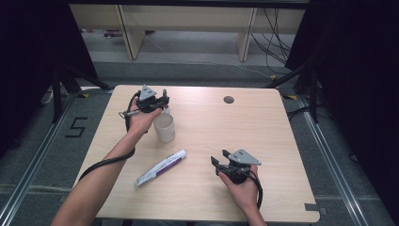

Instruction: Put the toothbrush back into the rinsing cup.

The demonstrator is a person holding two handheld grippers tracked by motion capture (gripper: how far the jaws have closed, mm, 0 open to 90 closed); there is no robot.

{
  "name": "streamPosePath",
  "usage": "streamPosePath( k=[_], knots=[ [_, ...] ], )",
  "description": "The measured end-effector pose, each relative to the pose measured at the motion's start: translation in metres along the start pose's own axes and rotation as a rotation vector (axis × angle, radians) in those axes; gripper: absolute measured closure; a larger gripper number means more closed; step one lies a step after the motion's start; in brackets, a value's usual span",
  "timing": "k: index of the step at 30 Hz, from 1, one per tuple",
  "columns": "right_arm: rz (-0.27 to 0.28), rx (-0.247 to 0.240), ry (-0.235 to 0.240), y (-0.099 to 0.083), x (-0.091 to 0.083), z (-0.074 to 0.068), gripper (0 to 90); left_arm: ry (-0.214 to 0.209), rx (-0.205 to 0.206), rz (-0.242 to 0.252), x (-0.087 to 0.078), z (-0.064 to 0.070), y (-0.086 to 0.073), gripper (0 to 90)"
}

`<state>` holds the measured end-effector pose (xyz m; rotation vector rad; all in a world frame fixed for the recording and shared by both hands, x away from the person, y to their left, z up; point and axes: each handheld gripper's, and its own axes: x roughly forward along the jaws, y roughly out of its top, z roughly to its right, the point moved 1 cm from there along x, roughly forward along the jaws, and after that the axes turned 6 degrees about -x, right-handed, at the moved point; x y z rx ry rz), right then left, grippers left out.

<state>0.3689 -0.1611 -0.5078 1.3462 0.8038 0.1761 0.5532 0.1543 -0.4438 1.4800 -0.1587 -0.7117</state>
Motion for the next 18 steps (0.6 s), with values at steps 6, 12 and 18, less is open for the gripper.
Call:
streamPosePath(
  k=[6, 12, 18],
  knots=[
    [-0.020, 0.026, -0.016, 0.0002, -0.0022, -0.0016, 44.8, 0.002, 0.006, -0.006, 0.0016, -0.0002, -0.0015, 82.5],
    [-0.007, -0.023, -0.017, -0.0003, -0.0007, 0.0016, 44.8, 0.004, 0.009, -0.016, 0.0027, -0.0011, -0.0017, 82.0],
    [-0.003, -0.014, -0.012, -0.0004, 0.0000, 0.0009, 44.7, 0.009, 0.012, -0.019, 0.0022, -0.0023, -0.0015, 81.0]
  ],
)
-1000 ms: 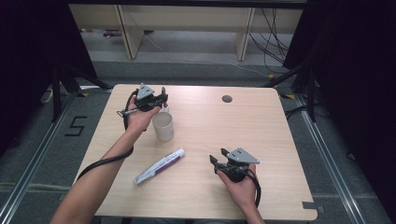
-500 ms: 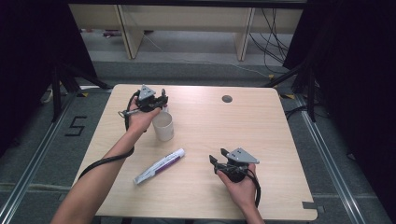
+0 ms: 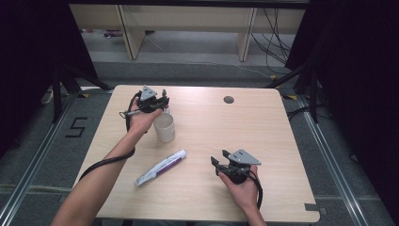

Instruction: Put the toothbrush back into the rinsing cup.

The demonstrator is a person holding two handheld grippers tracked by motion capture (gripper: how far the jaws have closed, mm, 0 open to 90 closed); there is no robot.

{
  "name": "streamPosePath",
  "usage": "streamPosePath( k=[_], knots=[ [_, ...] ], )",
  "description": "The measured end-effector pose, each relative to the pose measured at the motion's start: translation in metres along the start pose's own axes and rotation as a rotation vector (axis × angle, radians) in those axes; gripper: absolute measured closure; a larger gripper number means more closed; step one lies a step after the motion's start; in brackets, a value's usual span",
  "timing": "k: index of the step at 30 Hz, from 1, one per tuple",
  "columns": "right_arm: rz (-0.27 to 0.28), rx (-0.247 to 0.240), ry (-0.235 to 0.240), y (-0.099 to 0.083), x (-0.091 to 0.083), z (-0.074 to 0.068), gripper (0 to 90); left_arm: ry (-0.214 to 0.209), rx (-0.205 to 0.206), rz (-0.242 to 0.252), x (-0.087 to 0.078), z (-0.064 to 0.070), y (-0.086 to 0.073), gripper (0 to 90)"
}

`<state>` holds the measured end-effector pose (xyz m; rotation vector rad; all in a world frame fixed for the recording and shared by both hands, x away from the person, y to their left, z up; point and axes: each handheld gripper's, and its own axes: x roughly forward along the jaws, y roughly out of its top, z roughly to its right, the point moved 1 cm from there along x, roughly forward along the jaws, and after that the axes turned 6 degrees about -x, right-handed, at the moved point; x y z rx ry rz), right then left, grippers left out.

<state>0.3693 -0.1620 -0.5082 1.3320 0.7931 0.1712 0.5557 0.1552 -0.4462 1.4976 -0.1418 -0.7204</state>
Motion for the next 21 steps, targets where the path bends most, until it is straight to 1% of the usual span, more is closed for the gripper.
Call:
streamPosePath(
  k=[1, 4, 6, 7, 8, 9, 11, 12, 13, 16, 18, 19, 20, 21],
  knots=[
    [-0.005, -0.007, -0.004, 0.000, -0.001, 0.000, 44.8, 0.001, 0.001, -0.001, 0.000, 0.000, 0.000, 80.8],
    [-0.008, -0.002, -0.001, 0.000, -0.001, 0.000, 44.7, 0.002, 0.002, -0.006, 0.000, 0.000, -0.001, 79.8],
    [-0.005, -0.007, -0.003, 0.000, -0.001, 0.000, 44.7, 0.004, 0.003, -0.008, 0.000, 0.000, -0.001, 78.6],
    [-0.002, 0.009, -0.002, 0.000, 0.000, -0.001, 44.7, 0.004, 0.003, -0.007, 0.000, 0.000, -0.001, 77.8],
    [-0.005, 0.010, 0.004, 0.000, -0.001, -0.001, 44.7, 0.005, 0.006, -0.009, -0.001, 0.000, -0.001, 77.2],
    [-0.007, 0.038, 0.005, 0.000, -0.001, -0.003, 44.7, 0.006, 0.004, -0.007, -0.001, 0.000, -0.001, 76.9],
    [-0.006, 0.041, 0.005, 0.000, -0.001, -0.003, 44.7, 0.006, -0.002, -0.009, -0.002, 0.000, -0.001, 75.2],
    [-0.007, 0.041, 0.006, 0.000, -0.001, -0.003, 44.7, 0.007, -0.002, -0.011, -0.002, 0.001, -0.001, 73.5],
    [0.003, -0.006, -0.001, 0.000, 0.000, 0.000, 44.7, 0.011, -0.002, -0.011, -0.003, 0.001, -0.001, 71.6],
    [0.001, -0.007, -0.001, 0.000, 0.000, 0.000, 44.6, 0.012, -0.006, -0.011, -0.005, 0.001, 0.000, 66.3],
    [0.000, -0.006, -0.001, 0.000, 0.000, 0.000, 44.6, 0.004, -0.006, -0.027, -0.007, 0.002, 0.000, 60.5],
    [0.000, -0.006, -0.001, 0.000, 0.000, 0.000, 44.6, 0.003, -0.004, -0.026, -0.008, 0.002, 0.000, 58.3],
    [-0.008, 0.036, 0.006, 0.000, 0.000, -0.003, 44.5, 0.005, 0.005, -0.025, -0.009, 0.002, 0.000, 57.1],
    [-0.008, 0.032, 0.005, 0.000, 0.000, -0.003, 44.6, 0.008, 0.012, -0.025, -0.011, 0.002, 0.001, 55.6]
  ],
)
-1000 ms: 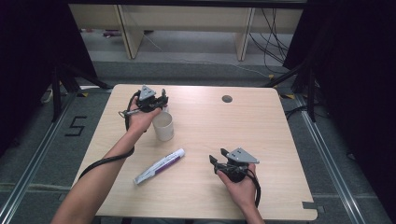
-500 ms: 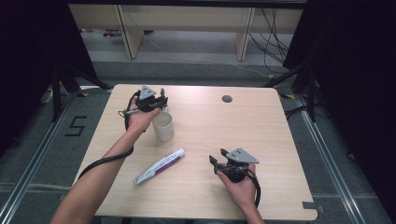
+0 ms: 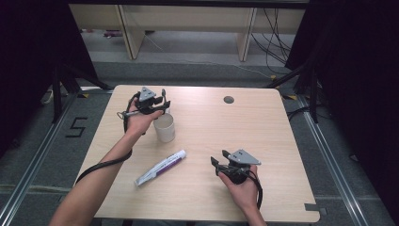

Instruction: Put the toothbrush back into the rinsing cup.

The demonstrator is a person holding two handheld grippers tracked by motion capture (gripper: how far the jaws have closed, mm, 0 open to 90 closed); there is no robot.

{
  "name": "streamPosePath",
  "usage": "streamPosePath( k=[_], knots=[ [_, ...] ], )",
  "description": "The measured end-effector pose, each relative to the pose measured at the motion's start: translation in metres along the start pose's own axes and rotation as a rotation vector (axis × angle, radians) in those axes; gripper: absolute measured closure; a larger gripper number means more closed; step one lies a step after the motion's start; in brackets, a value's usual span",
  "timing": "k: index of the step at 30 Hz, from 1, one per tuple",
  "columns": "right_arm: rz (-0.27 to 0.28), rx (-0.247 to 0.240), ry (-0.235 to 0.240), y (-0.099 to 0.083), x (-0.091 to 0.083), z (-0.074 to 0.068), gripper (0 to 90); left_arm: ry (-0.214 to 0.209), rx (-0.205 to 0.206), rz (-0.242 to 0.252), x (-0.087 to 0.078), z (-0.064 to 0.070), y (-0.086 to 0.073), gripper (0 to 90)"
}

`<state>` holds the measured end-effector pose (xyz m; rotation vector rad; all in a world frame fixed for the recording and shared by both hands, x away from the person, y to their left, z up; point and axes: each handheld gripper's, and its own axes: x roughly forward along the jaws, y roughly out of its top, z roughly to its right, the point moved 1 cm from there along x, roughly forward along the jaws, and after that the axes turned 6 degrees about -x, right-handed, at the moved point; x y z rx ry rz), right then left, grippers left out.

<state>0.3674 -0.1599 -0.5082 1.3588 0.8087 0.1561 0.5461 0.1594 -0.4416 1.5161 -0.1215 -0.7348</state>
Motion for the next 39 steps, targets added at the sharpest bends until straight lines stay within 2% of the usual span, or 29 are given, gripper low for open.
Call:
streamPosePath(
  k=[2, 3, 4, 5, 10, 11, 16, 18, 22, 24, 25, 27, 30, 35, 36, 38, 39],
  knots=[
    [-0.007, -0.006, 0.005, 0.000, 0.000, 0.001, 44.5, 0.001, -0.014, 0.008, -0.004, -0.001, 0.000, 52.7],
    [0.007, -0.032, -0.002, 0.000, 0.000, 0.002, 44.5, 0.004, -0.017, 0.003, -0.006, -0.002, 0.000, 51.6],
    [0.007, -0.034, -0.003, 0.000, 0.000, 0.002, 44.5, 0.004, -0.022, -0.001, -0.008, -0.002, 0.000, 50.5],
    [0.003, -0.007, 0.010, 0.000, 0.000, 0.001, 44.5, -0.002, -0.024, -0.004, -0.010, -0.002, 0.000, 49.3],
    [0.000, 0.003, -0.001, 0.001, 0.000, 0.000, 44.4, -0.001, -0.032, -0.014, -0.021, -0.002, 0.001, 45.3],
    [0.007, -0.033, -0.009, 0.001, 0.000, 0.002, 44.3, 0.001, -0.035, -0.015, -0.024, -0.001, 0.001, 44.8],
    [0.000, -0.017, -0.007, 0.001, 0.000, 0.001, 44.2, -0.008, -0.032, -0.045, -0.031, 0.001, 0.002, 42.0],
    [0.006, -0.032, -0.010, 0.001, 0.000, 0.003, 44.2, -0.005, -0.032, -0.052, -0.035, 0.001, 0.001, 41.7],
    [-0.014, -0.026, -0.015, 0.001, -0.002, 0.003, 44.1, -0.009, -0.034, -0.069, -0.044, 0.001, -0.001, 41.4],
    [-0.034, 0.020, -0.009, 0.001, -0.003, 0.000, 44.0, -0.009, -0.031, -0.071, -0.050, 0.001, -0.002, 41.4],
    [-0.024, -0.014, -0.002, 0.001, -0.002, 0.003, 43.9, -0.009, -0.028, -0.072, -0.053, 0.002, -0.002, 41.4],
    [-0.026, -0.027, -0.010, 0.001, -0.002, 0.003, 43.7, -0.012, -0.029, -0.071, -0.059, 0.002, -0.003, 41.3],
    [-0.025, -0.014, 0.000, 0.001, -0.002, 0.004, 43.6, -0.019, -0.010, -0.077, -0.069, 0.005, -0.005, 41.9],
    [-0.013, -0.015, -0.006, 0.000, -0.002, 0.006, 43.1, -0.039, -0.008, -0.089, -0.087, 0.010, -0.011, 42.2],
    [-0.027, 0.007, -0.001, -0.001, -0.003, 0.005, 43.0, -0.043, -0.012, -0.088, -0.091, 0.011, -0.012, 42.3],
    [-0.020, 0.008, 0.004, -0.001, -0.002, 0.007, 43.0, -0.047, -0.004, -0.103, -0.102, 0.015, -0.015, 42.3],
    [-0.035, 0.036, -0.010, -0.001, -0.005, 0.006, 42.9, -0.051, 0.002, -0.113, -0.106, 0.016, -0.017, 42.3]
  ],
)
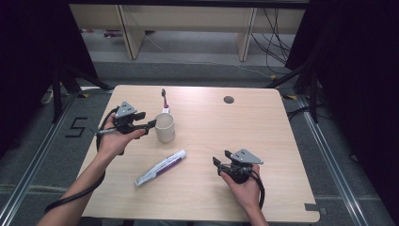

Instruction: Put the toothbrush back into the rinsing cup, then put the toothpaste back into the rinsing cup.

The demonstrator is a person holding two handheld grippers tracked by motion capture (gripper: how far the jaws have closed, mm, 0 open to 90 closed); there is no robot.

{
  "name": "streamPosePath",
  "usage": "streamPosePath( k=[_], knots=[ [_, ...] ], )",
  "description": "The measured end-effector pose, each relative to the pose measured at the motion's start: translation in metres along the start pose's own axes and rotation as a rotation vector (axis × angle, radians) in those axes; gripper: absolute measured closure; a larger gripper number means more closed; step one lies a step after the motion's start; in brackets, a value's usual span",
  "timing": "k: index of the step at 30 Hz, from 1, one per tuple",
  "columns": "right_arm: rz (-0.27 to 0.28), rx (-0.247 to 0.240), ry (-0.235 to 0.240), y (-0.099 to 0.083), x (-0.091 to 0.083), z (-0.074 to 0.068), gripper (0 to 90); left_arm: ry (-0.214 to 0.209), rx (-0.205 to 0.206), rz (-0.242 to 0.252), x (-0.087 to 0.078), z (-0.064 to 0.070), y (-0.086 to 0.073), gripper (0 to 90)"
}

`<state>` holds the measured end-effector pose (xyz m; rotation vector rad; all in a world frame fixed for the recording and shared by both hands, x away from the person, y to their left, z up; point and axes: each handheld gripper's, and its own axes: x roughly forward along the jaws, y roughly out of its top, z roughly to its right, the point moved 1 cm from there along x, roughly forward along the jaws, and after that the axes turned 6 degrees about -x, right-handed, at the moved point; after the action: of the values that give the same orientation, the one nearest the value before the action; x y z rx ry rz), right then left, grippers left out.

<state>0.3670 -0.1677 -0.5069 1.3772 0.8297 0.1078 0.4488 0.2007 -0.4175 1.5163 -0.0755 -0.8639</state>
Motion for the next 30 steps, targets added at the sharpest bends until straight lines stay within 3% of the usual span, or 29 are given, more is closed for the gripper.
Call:
streamPosePath(
  k=[2, 3, 4, 5, 12, 14, 19, 21, 25, 26, 27, 28, 29, 30],
  knots=[
    [0.006, -0.001, 0.005, 0.000, 0.000, 0.002, 42.9, -0.019, 0.009, -0.017, -0.007, 0.004, -0.005, 42.3],
    [0.018, -0.041, -0.009, 0.001, 0.000, 0.006, 42.9, -0.024, 0.019, -0.025, -0.010, 0.004, -0.006, 42.3],
    [0.020, -0.021, 0.009, 0.001, 0.000, 0.005, 42.8, -0.031, 0.016, -0.032, -0.013, 0.006, -0.009, 42.3],
    [0.012, -0.037, -0.015, 0.001, -0.002, 0.007, 42.8, -0.037, 0.017, -0.039, -0.016, 0.007, -0.011, 42.4],
    [0.017, -0.034, -0.023, 0.001, -0.004, 0.009, 42.8, -0.070, 0.039, -0.054, -0.030, 0.015, -0.016, 42.7],
    [0.017, -0.009, 0.006, 0.001, -0.003, 0.007, 42.8, -0.082, 0.036, -0.058, -0.030, 0.016, -0.017, 42.7],
    [0.018, -0.024, -0.018, 0.001, -0.006, 0.010, 42.8, -0.084, 0.039, -0.083, -0.029, 0.018, -0.022, 42.7],
    [0.010, 0.001, -0.011, 0.002, -0.007, 0.011, 42.8, -0.095, 0.037, -0.083, -0.028, 0.019, -0.024, 42.7],
    [0.021, -0.009, -0.021, 0.003, -0.007, 0.012, 42.8, -0.102, 0.063, -0.106, -0.030, 0.021, -0.025, 42.7],
    [0.021, -0.002, -0.016, 0.003, -0.008, 0.012, 42.8, -0.104, 0.052, -0.094, -0.030, 0.022, -0.026, 42.7],
    [0.029, -0.029, -0.033, 0.003, -0.008, 0.014, 42.8, -0.102, 0.053, -0.098, -0.031, 0.023, -0.026, 42.7],
    [0.027, 0.025, -0.013, 0.003, -0.008, 0.011, 42.8, -0.108, 0.054, -0.096, -0.031, 0.024, -0.027, 42.7],
    [0.021, -0.016, -0.026, 0.003, -0.009, 0.014, 42.8, -0.109, 0.056, -0.100, -0.031, 0.024, -0.028, 42.7],
    [0.022, -0.016, -0.025, 0.003, -0.008, 0.015, 42.8, -0.111, 0.068, -0.113, -0.031, 0.024, -0.028, 42.7]
  ],
)
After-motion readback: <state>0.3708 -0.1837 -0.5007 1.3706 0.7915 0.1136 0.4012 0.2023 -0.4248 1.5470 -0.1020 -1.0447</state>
